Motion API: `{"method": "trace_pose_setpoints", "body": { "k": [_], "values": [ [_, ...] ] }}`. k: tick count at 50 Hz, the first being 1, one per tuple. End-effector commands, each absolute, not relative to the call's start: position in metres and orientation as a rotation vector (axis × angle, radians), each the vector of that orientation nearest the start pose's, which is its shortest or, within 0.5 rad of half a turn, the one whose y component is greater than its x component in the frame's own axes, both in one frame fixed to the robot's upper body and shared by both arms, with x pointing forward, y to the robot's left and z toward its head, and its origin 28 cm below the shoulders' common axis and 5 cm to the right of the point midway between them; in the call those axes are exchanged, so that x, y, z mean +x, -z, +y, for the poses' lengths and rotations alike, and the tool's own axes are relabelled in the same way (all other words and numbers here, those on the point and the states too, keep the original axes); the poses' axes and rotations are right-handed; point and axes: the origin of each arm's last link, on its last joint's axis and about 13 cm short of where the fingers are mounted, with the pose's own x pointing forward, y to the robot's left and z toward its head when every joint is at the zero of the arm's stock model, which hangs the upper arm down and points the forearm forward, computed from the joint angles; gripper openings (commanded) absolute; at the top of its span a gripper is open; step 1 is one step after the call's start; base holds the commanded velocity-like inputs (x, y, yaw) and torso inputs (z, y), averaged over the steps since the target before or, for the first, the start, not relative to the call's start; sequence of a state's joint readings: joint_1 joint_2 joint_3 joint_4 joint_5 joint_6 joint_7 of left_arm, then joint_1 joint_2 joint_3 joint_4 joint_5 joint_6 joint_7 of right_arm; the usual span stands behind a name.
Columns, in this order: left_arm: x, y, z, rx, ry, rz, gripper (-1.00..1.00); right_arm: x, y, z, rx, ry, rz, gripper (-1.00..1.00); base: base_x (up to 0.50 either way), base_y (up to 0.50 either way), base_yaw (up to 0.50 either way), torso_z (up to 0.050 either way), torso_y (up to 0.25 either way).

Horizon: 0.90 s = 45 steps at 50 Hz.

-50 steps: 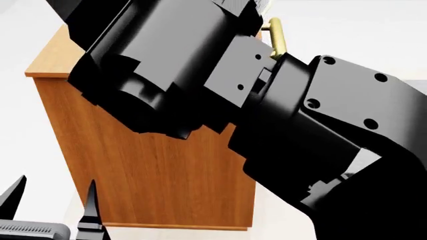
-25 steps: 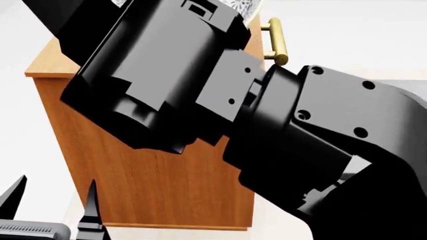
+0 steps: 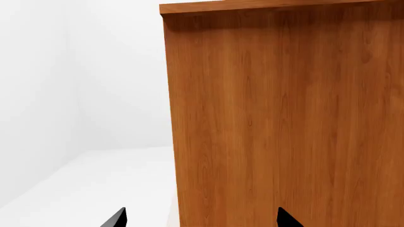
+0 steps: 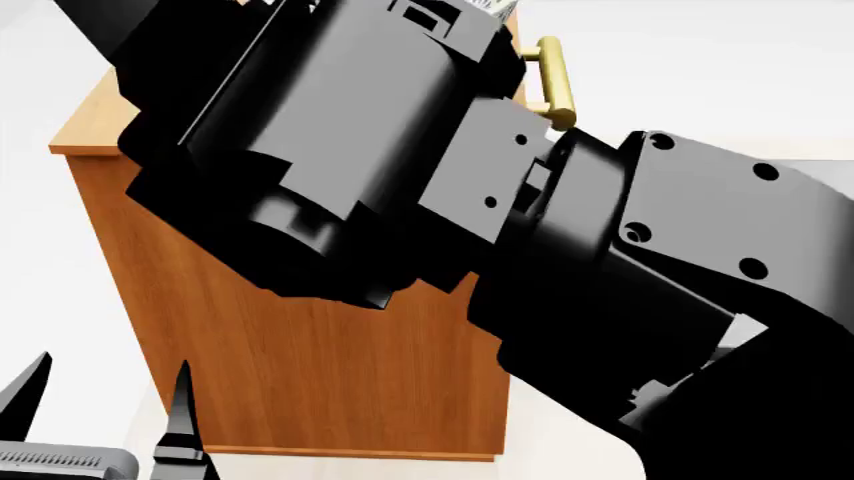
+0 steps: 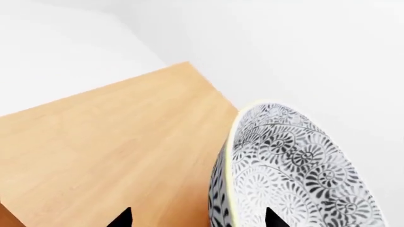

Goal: Put the bowl on the top of the cabinet.

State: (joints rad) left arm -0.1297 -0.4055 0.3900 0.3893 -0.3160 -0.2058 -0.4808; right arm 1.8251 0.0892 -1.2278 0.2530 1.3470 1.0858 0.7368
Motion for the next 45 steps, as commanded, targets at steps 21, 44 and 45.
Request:
{"method": "trace_pose_setpoints", "body": {
  "k": [21,44,45],
  "values": [
    [0.215,-0.091,0.198,0.060,0.020,-0.167,1.00,0.227,-0.426,-0.006,-0.593,-0.308,-0.199,1.00,0.00,0.00,0.00,0.000,0.000],
    [0.213,-0.092,0.197,0.062,0.021,-0.175,1.00,0.171,-0.435,-0.054,-0.486,-0.223,-0.390,1.00,0.00,0.00,0.00,0.000,0.000],
    [0.213,-0.092,0.197,0.062,0.021,-0.175,1.00,0.170,-0.431,-0.056,-0.488,-0.218,-0.389,1.00,0.00,0.00,0.00,0.000,0.000]
  ]
}}
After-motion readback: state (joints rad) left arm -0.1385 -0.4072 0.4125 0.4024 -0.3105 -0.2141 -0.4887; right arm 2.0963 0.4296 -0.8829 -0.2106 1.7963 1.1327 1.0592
